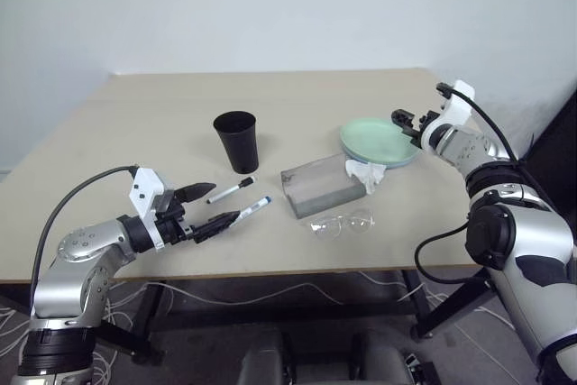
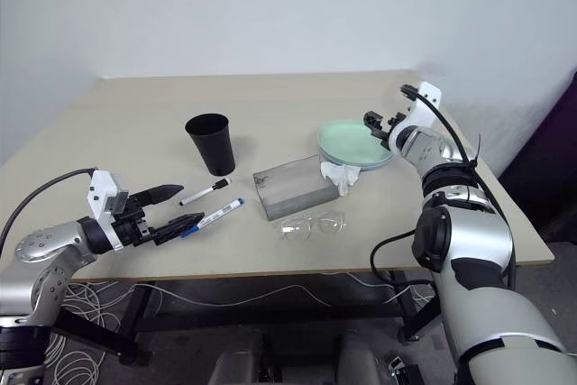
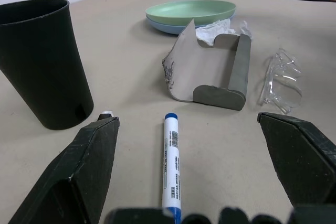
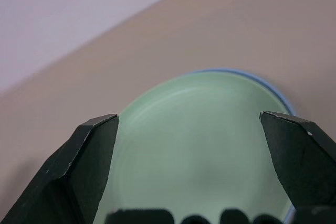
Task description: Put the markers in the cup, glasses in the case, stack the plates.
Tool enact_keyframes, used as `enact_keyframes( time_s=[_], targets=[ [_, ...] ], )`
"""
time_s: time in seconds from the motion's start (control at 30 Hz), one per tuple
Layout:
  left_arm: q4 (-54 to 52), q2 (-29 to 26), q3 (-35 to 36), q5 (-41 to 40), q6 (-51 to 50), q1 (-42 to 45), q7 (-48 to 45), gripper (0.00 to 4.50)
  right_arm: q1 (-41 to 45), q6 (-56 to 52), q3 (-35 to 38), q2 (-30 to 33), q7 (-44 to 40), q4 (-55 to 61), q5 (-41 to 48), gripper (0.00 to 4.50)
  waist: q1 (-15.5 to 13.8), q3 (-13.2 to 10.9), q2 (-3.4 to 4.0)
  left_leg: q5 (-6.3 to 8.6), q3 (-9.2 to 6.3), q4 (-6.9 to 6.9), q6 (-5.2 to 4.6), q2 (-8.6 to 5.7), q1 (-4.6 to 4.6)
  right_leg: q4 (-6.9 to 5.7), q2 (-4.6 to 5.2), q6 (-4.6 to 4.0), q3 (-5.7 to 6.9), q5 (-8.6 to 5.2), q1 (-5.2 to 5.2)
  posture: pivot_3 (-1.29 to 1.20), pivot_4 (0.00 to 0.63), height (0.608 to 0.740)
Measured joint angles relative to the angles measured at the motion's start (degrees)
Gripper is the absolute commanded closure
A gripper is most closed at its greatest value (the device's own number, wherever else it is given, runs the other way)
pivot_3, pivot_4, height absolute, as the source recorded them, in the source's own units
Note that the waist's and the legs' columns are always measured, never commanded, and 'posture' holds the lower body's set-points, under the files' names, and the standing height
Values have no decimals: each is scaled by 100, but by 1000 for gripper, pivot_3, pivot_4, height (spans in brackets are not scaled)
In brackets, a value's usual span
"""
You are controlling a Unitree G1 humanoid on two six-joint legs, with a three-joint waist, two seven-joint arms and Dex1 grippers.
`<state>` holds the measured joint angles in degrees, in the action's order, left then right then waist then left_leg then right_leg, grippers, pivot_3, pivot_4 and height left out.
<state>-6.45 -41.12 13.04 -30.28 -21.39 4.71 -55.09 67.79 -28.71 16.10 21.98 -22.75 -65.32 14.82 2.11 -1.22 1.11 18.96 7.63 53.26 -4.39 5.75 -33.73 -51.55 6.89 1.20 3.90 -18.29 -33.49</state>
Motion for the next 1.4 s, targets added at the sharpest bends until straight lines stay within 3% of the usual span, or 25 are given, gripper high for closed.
enact_keyframes(
  time_s=[0.17,0.43,0.63,1.03,1.4],
  targets=[
    [-5,5,-2,0,-14,4,6,0,-831,-1318,-728,203,-706,1393,-179,35,-33,1,-2,3,5,-2,9,-2,2,4,4,0,5,0,6,0,0,639],
    [-13,29,-4,0,-45,14,7,0,-1589,-2675,-904,349,-839,3199,-71,35,-23,1,-1,1,9,-13,17,1,10,4,0,0,5,0,6,0,0,639],
    [-17,32,-4,0,-47,12,24,0,-1986,-3142,-1105,280,-869,3558,-27,35,-27,2,-3,1,14,-12,18,1,11,4,3,1,4,0,5,0,0,639],
    [-52,36,-3,0,-46,-39,89,0,-2235,-2922,-1490,134,-936,3764,-84,35,-23,2,-4,1,14,-14,19,2,11,6,2,1,5,0,5,0,0,639],
    [-52,66,-3,0,-46,-41,117,0,-1864,-1987,-1699,-345,-935,2942,-353,35,68,4,-7,-2,17,-17,27,8,14,-1,-3,0,5,1,-1,0,0,639]
  ],
)
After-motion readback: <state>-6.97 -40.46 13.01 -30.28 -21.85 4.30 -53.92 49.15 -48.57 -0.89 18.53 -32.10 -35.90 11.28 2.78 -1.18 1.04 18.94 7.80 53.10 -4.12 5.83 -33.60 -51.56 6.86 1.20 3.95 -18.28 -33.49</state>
